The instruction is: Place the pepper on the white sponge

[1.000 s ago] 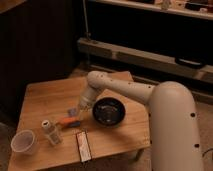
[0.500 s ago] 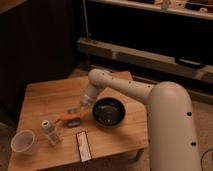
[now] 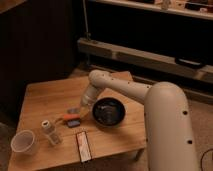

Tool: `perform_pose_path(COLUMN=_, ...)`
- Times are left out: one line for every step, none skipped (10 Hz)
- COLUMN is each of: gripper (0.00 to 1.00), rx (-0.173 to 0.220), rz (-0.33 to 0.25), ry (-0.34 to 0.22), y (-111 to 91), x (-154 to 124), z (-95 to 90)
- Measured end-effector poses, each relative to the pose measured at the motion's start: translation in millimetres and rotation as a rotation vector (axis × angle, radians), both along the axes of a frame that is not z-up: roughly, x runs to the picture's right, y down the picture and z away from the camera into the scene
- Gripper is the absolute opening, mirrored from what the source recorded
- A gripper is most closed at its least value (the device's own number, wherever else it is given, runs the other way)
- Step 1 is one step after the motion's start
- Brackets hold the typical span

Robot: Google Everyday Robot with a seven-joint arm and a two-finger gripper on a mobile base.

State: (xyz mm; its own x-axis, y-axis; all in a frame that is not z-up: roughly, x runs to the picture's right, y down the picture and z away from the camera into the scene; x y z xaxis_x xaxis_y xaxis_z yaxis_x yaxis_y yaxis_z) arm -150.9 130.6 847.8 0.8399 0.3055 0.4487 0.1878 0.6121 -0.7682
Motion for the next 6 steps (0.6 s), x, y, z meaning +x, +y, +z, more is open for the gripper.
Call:
perform_pose_path(gripper=0.62, rx=0.001, rz=0.002, ry=0.001, y=-0.5, x=-0.4, z=0.6)
perform_pose_path(gripper=0.62, rx=0.002, rz=0.004, ry=0.003, y=-1.2, x=-0.7, z=0.8)
perform_pose_path(gripper=0.62, rx=0.005, rz=0.008, ry=0.007, y=-1.9, x=-0.7, z=1.4)
perform_pose_path(gripper=0.62, rx=0.009, rz=0.009, ry=0.012, y=-3.2, x=0.3, z=1.3)
perform_pose_path(gripper=0.62, rx=0.012, rz=0.013, ry=0.017, y=-3.8, x=1.3, z=1.6)
perform_pose_path(gripper=0.62, rx=0.020, rz=0.028, ry=0.027, y=-6.6, x=5.4, z=2.7)
